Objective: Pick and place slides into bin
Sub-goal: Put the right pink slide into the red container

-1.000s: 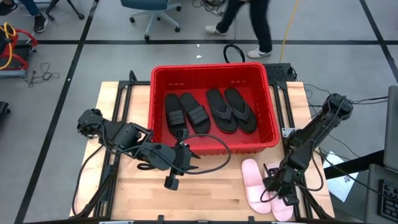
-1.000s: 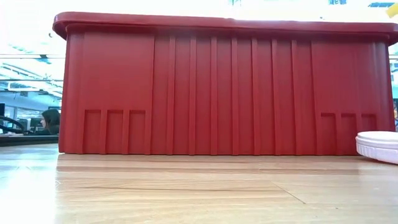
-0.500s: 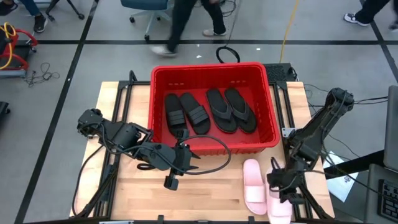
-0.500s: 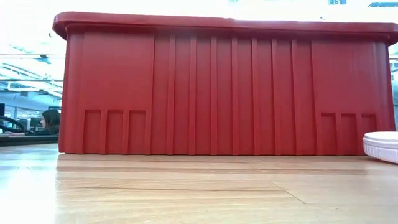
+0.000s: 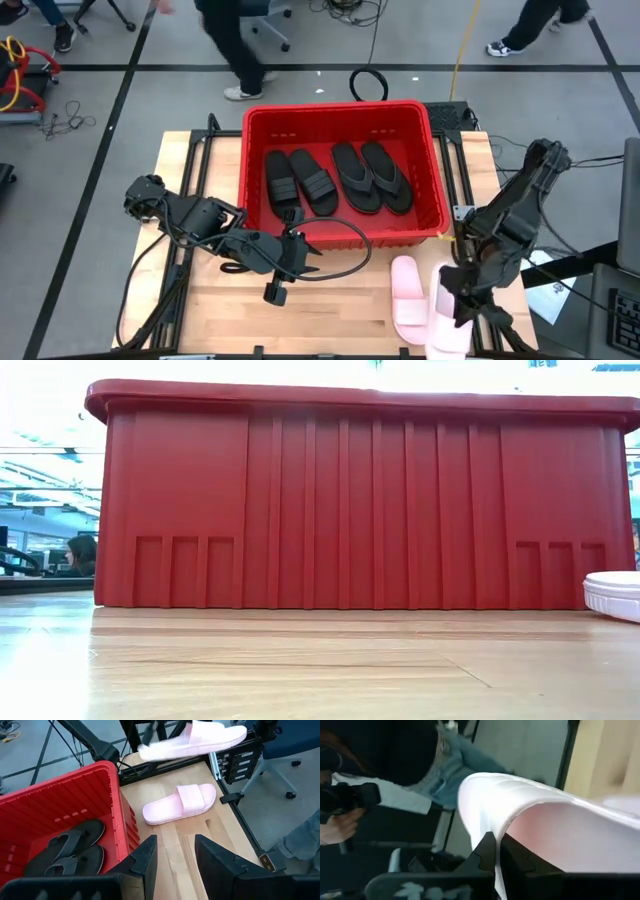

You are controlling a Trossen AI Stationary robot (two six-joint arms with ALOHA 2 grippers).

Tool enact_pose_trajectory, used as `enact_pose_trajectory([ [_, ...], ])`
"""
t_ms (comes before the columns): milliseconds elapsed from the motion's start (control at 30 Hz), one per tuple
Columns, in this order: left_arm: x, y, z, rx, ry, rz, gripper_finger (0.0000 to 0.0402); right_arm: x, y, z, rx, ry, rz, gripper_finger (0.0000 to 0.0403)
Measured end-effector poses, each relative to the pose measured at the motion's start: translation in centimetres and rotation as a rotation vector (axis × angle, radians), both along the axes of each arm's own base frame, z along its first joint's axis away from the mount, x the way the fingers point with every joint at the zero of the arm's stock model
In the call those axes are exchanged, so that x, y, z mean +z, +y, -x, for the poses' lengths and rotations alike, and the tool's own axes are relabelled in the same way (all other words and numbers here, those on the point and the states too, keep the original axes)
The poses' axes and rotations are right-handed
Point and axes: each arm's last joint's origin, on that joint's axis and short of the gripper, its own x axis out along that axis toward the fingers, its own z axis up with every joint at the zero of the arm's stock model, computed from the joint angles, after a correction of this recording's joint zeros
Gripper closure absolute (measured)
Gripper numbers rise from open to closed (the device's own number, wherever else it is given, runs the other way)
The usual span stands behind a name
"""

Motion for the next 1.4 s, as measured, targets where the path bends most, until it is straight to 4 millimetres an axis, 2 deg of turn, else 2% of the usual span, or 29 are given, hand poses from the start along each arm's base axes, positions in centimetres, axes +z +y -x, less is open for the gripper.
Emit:
enact_pose_trajectory([
  [200, 0.0, 0.0, 0.0, -0.008, -0.001, -0.01, 0.0273, 3.8, -1.3, 0.3, -0.071, -0.147, 0.106, 0.0403],
  [333, 0.0, 0.0, 0.0, -0.007, -0.001, -0.01, 0.0272, 5.6, -2.7, 0.0, -0.181, -0.198, 0.171, 0.0403],
  [567, 0.0, 0.1, -0.1, -0.005, -0.002, -0.013, 0.0273, 7.3, -5.2, -1.8, -0.307, -0.377, 0.313, 0.0403],
  [867, 0.0, 0.2, -0.1, 0.006, 0.0, -0.001, 0.0273, 9.8, -9.5, -3.5, -0.481, -0.533, 0.473, 0.0403],
  [1067, 0.0, 0.2, -0.1, 0.011, 0.0, 0.006, 0.0272, 10.1, -13.2, -4.6, -0.659, -0.517, 0.562, 0.0403],
  [1400, 0.0, 0.8, -0.4, 0.036, 0.0, 0.011, 0.0273, 8.8, -19.6, -7.2, -0.738, -0.415, 0.639, 0.0403],
])
